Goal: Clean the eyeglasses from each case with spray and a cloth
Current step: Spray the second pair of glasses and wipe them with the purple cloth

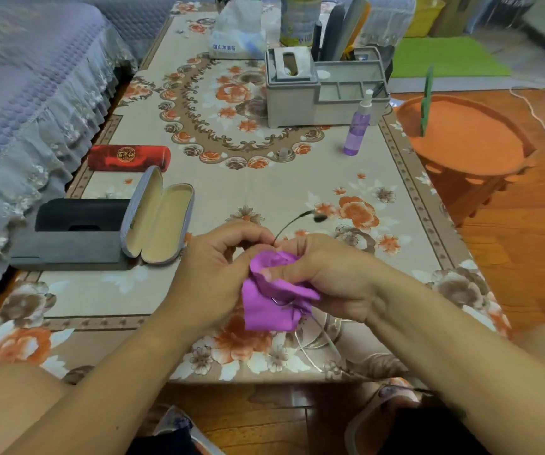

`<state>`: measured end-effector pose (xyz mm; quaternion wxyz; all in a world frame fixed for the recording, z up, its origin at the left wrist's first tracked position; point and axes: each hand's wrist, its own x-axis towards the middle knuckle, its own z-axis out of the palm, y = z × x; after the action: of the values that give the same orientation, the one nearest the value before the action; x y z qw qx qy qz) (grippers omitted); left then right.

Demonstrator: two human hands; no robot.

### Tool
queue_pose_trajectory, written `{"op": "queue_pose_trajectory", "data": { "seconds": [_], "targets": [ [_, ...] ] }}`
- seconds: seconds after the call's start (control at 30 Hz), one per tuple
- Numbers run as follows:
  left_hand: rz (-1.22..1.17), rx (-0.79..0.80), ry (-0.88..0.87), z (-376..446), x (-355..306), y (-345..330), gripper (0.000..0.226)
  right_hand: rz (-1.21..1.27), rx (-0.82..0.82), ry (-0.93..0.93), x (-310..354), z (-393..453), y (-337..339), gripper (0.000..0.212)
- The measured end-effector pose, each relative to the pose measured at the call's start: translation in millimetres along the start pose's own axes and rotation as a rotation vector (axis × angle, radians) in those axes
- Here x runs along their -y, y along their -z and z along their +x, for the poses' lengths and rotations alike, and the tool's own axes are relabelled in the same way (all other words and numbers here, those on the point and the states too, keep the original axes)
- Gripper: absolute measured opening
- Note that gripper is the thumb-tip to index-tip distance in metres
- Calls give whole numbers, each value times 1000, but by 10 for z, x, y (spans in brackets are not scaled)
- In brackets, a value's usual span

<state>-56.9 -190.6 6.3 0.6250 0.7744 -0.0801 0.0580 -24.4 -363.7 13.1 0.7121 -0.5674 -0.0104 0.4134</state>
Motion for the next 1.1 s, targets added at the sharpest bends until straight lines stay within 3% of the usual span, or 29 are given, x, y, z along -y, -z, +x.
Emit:
{"op": "queue_pose_trajectory", "data": {
  "seconds": [0.2,0.4,0.53,0.67,0.8,0.93,1.1],
  "targets": [
    [57,-67,4,-100,-46,-15,23,80,-221,47,51,-5,321,15],
    [243,-243,-41,-154,-94,182,20,92,-720,239,419,-415,1156,20],
    [372,-335,-77,-24,-74,292,8,15,-901,273,352,-550,1469,36],
    [755,-320,-316,144,-68,189,5,-117,-886,207,250,-580,1441,25],
    [1127,-114,-561,289,135,62,5,-101,-890,203,260,-649,1419,26],
    [1328,-7,-652,323,363,-51,18,-82,-868,244,288,-761,1388,26],
    [1461,82,-610,338,492,-34,22,-134,-851,256,263,-825,1322,23]
  ]
}}
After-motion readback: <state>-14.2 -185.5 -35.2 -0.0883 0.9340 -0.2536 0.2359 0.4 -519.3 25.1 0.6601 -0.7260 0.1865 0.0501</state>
